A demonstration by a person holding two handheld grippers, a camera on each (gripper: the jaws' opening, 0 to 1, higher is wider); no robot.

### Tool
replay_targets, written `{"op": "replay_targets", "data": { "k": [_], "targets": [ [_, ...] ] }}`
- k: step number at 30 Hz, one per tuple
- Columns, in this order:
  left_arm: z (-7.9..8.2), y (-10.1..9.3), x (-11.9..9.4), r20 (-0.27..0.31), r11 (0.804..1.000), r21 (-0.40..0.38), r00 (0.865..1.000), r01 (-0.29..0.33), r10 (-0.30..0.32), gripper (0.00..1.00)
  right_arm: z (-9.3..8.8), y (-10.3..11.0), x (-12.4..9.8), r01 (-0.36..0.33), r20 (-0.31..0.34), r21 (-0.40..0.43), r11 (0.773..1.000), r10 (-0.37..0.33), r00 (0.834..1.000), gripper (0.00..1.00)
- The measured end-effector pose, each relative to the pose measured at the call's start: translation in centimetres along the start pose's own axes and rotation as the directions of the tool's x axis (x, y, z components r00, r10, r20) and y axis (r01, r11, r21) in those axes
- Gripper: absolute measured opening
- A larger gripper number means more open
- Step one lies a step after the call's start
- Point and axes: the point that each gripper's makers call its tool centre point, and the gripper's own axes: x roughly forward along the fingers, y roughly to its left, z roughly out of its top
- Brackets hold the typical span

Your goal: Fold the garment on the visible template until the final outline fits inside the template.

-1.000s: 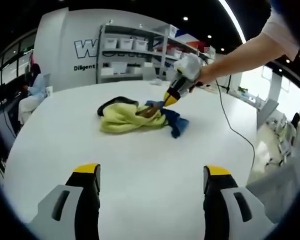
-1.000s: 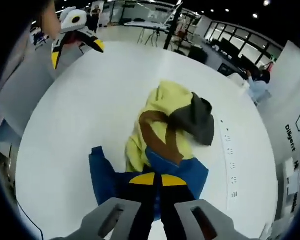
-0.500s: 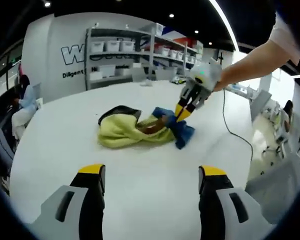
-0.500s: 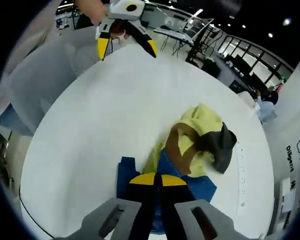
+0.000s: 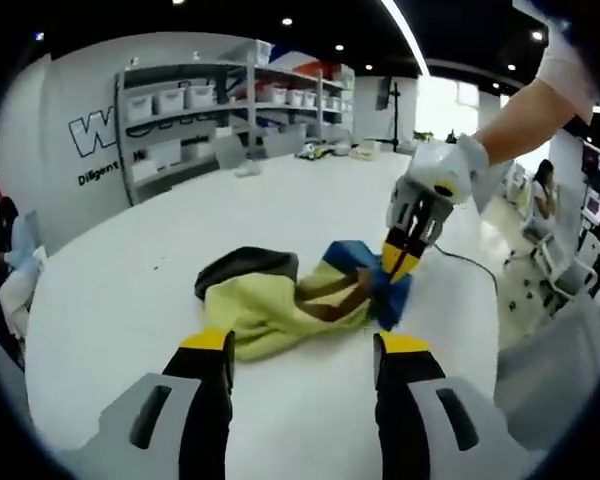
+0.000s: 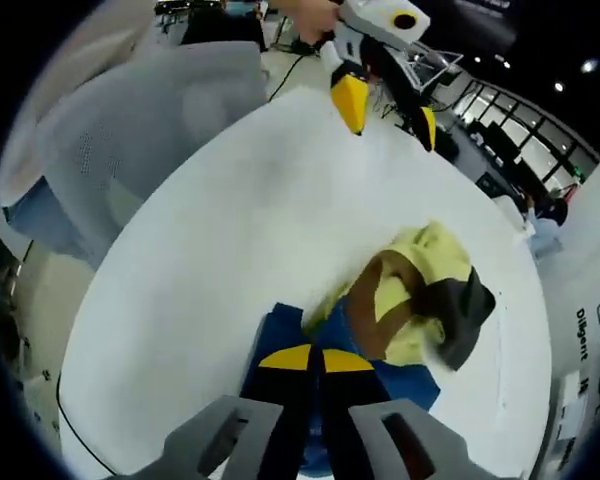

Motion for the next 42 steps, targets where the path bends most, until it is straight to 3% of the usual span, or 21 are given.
{"op": "replay_targets", "data": {
  "k": [1,11,25,28,32,33,35,36,42],
  "targets": [
    [0.3,-0.3,0.5,-0.008,0.999,0.011,0.999,0.033,-0.032,0.52,0.0,0.5,-0.2,-0.004,0.003,-0.004,1.000,0.004,1.000,0.00],
    [2.1,-1.1,4.4,-0.069,0.980,0.146,0.989,0.136,-0.127,0.35,-0.5,4.2,-0.8,-0.027,0.014,0.000,1.000,0.027,1.000,0.00],
    [4.7,-1.9,9.9,-0.164,0.912,0.307,0.959,0.274,-0.233,0.29,-1.5,7.0,-1.6,-0.027,0.001,-0.061,0.998,0.027,1.000,0.00],
    [5.1,-2.4,11.4,-0.212,0.874,0.358,0.940,0.329,-0.267,0.30,-1.7,7.2,-1.9,-0.018,-0.001,-0.066,0.998,0.018,1.000,0.00],
    [5.5,-2.9,13.0,-0.243,0.860,0.351,0.923,0.370,-0.298,0.30,-1.9,7.7,-2.0,-0.018,-0.008,-0.072,0.997,0.017,1.000,0.00],
    [5.1,-3.4,13.3,-0.272,0.851,0.327,0.904,0.410,-0.330,0.30,-2.0,7.7,-2.0,-0.016,-0.007,-0.069,0.998,0.015,1.000,0.00],
    [4.7,-3.4,13.8,-0.311,0.821,0.371,0.891,0.434,-0.330,0.30,-2.0,7.6,-2.1,-0.010,-0.007,-0.066,0.998,0.009,1.000,0.00],
    [4.4,-3.7,14.1,-0.341,0.799,0.391,0.878,0.457,-0.335,0.30,-1.9,7.6,-2.1,-0.005,-0.005,-0.063,0.998,0.005,1.000,0.00],
    [4.5,-4.2,15.1,-0.399,0.752,0.419,0.847,0.510,-0.351,0.30,-2.0,7.5,-2.1,0.003,-0.001,-0.059,0.998,-0.003,1.000,0.00]
  ]
}}
